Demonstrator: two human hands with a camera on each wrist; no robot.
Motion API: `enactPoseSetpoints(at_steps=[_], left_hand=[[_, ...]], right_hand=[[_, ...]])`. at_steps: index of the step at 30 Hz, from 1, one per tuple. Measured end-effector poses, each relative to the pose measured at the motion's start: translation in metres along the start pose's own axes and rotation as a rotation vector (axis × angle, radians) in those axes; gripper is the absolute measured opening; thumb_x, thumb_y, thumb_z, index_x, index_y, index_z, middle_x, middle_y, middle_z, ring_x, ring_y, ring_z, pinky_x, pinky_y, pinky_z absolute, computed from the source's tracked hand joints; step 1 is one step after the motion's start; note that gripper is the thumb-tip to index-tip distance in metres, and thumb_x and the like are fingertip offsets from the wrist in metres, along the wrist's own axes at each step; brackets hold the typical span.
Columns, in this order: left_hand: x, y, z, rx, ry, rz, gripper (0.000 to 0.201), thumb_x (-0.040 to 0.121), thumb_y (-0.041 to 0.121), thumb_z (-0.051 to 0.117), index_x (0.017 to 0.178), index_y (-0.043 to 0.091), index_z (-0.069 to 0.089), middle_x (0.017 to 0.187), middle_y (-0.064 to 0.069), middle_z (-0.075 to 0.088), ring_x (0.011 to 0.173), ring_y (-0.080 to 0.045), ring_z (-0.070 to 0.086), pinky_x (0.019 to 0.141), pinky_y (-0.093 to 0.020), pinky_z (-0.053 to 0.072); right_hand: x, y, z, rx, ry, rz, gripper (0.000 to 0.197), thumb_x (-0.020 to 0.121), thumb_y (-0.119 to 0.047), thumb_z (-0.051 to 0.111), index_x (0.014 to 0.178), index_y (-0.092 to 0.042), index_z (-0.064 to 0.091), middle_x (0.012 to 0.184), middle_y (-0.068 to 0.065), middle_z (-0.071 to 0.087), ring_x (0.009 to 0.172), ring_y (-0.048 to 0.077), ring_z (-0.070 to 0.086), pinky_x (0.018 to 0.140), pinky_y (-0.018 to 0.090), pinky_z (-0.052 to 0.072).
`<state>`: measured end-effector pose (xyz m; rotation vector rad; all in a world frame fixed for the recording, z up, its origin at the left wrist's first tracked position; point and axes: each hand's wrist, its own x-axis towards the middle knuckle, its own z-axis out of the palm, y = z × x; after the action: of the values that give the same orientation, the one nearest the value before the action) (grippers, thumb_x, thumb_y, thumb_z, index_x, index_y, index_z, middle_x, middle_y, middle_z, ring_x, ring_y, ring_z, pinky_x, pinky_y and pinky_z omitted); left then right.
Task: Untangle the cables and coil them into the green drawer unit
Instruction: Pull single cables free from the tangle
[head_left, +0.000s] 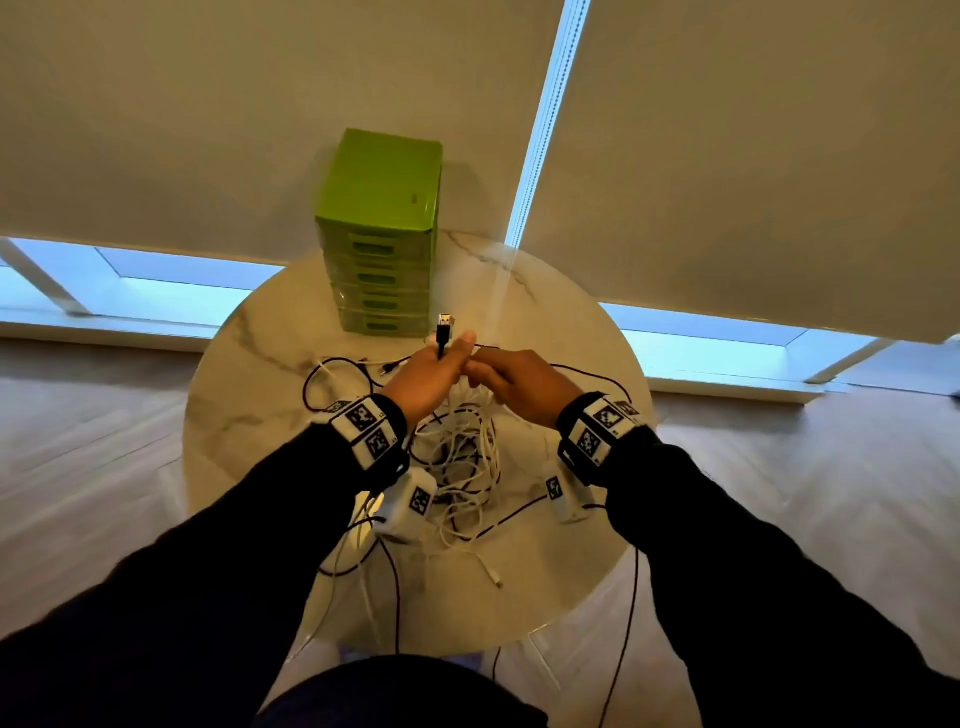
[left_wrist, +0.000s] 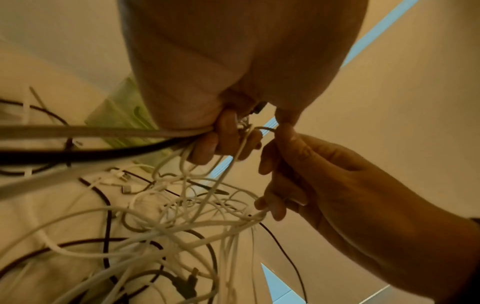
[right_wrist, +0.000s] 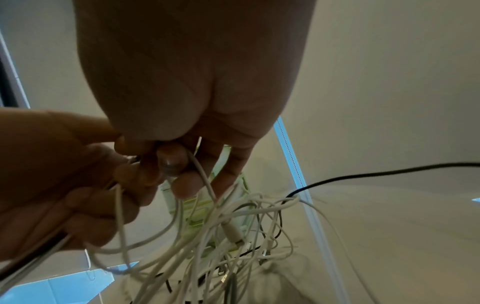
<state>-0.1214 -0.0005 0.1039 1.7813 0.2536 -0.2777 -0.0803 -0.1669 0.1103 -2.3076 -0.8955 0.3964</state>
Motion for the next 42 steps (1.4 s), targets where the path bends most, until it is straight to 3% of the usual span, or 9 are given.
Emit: enactPoseSetpoints(at_steps=[2, 7, 10, 15, 22, 25, 30, 35, 42], left_hand=[[0.000, 0.003, 0.005, -0.019, -0.022, 0.016, 0.043, 0.105, 0.044, 0.045, 0.082, 0.014, 0.066, 0.063, 0.009, 0.065, 0.055, 0.001, 0.058, 0.064, -0.031, 0.042], [0.014, -0.012, -0.001, 0.121, 0.135, 0.104, 0.041, 0.106, 0.037, 0.043, 0.142, 0.018, 0.052, 0.133, -0.008, 0.062, 0.121, -0.025, 0.057, 0.105, -0.038, 0.040], [0.008, -0.010, -0.015, 0.084, 0.245, 0.139, 0.052, 0.107, 0.037, 0.040, 0.156, 0.023, 0.030, 0.133, -0.001, 0.055, 0.120, -0.020, 0.053, 0.100, -0.033, 0.039], [0.004, 0.002, -0.056, 0.014, 0.384, 0.221, 0.044, 0.107, 0.031, 0.042, 0.150, 0.020, 0.041, 0.122, -0.002, 0.059, 0.108, -0.019, 0.055, 0.092, -0.027, 0.038], [0.001, -0.014, -0.028, 0.074, 0.285, 0.246, 0.045, 0.104, 0.039, 0.048, 0.146, 0.023, 0.045, 0.120, 0.002, 0.064, 0.107, -0.017, 0.058, 0.092, -0.028, 0.041], [0.003, -0.011, 0.002, 0.085, 0.206, 0.268, 0.041, 0.102, 0.043, 0.048, 0.136, 0.020, 0.053, 0.109, -0.001, 0.069, 0.104, -0.023, 0.064, 0.091, -0.034, 0.048], [-0.006, 0.017, 0.041, -0.006, 0.057, 0.268, 0.051, 0.104, 0.055, 0.037, 0.128, 0.014, 0.056, 0.101, 0.002, 0.061, 0.097, -0.018, 0.059, 0.093, -0.038, 0.045], [-0.009, 0.037, 0.073, -0.313, -0.016, 0.161, 0.030, 0.108, 0.041, 0.037, 0.095, 0.020, 0.055, 0.074, 0.006, 0.048, 0.060, -0.006, 0.043, 0.059, -0.023, 0.039], [-0.028, 0.053, 0.119, -0.469, -0.301, 0.130, 0.026, 0.108, 0.025, 0.041, 0.085, 0.019, 0.053, 0.079, 0.003, 0.044, 0.052, -0.007, 0.032, 0.052, -0.021, 0.031]], right_hand=[[-0.004, -0.002, 0.004, -0.006, -0.012, -0.034, 0.025, 0.107, -0.025, 0.044, 0.105, -0.013, 0.066, 0.093, -0.006, 0.064, 0.070, 0.001, 0.052, 0.068, 0.007, 0.038], [-0.009, 0.023, 0.023, -0.038, -0.147, 0.134, 0.028, 0.106, -0.030, 0.047, 0.096, -0.006, 0.058, 0.095, 0.014, 0.066, 0.087, 0.030, 0.061, 0.081, 0.040, 0.047], [-0.011, 0.048, 0.034, -0.150, -0.222, 0.211, 0.027, 0.105, -0.026, 0.048, 0.106, -0.002, 0.061, 0.104, 0.018, 0.065, 0.092, 0.032, 0.058, 0.083, 0.041, 0.044], [-0.030, 0.073, 0.045, -0.138, -0.245, 0.315, 0.021, 0.105, -0.024, 0.048, 0.087, -0.015, 0.056, 0.092, 0.008, 0.061, 0.086, 0.024, 0.054, 0.073, 0.030, 0.032], [-0.017, 0.008, 0.019, 0.120, 0.350, 0.043, 0.014, 0.093, -0.015, 0.064, 0.102, -0.010, 0.054, 0.103, 0.005, 0.054, 0.090, 0.016, 0.052, 0.077, 0.019, 0.042], [-0.020, -0.026, 0.010, 0.172, 0.205, 0.053, 0.022, 0.097, -0.027, 0.062, 0.105, -0.011, 0.047, 0.097, 0.007, 0.060, 0.086, 0.020, 0.058, 0.076, 0.028, 0.046], [-0.061, -0.017, 0.003, 0.139, 0.242, 0.198, 0.023, 0.107, -0.037, 0.039, 0.102, -0.015, 0.045, 0.070, 0.001, 0.058, 0.067, 0.026, 0.060, 0.066, 0.039, 0.047], [-0.133, 0.046, -0.012, 0.079, 0.418, 0.501, 0.020, 0.107, -0.032, 0.039, 0.103, -0.014, 0.048, 0.072, 0.005, 0.060, 0.061, 0.025, 0.058, 0.064, 0.043, 0.052], [-0.244, 0.103, 0.018, 0.066, 0.082, 0.982, 0.026, 0.097, -0.012, 0.046, 0.120, -0.024, 0.050, 0.109, 0.007, 0.071, 0.102, 0.028, 0.064, 0.087, 0.035, 0.048]])
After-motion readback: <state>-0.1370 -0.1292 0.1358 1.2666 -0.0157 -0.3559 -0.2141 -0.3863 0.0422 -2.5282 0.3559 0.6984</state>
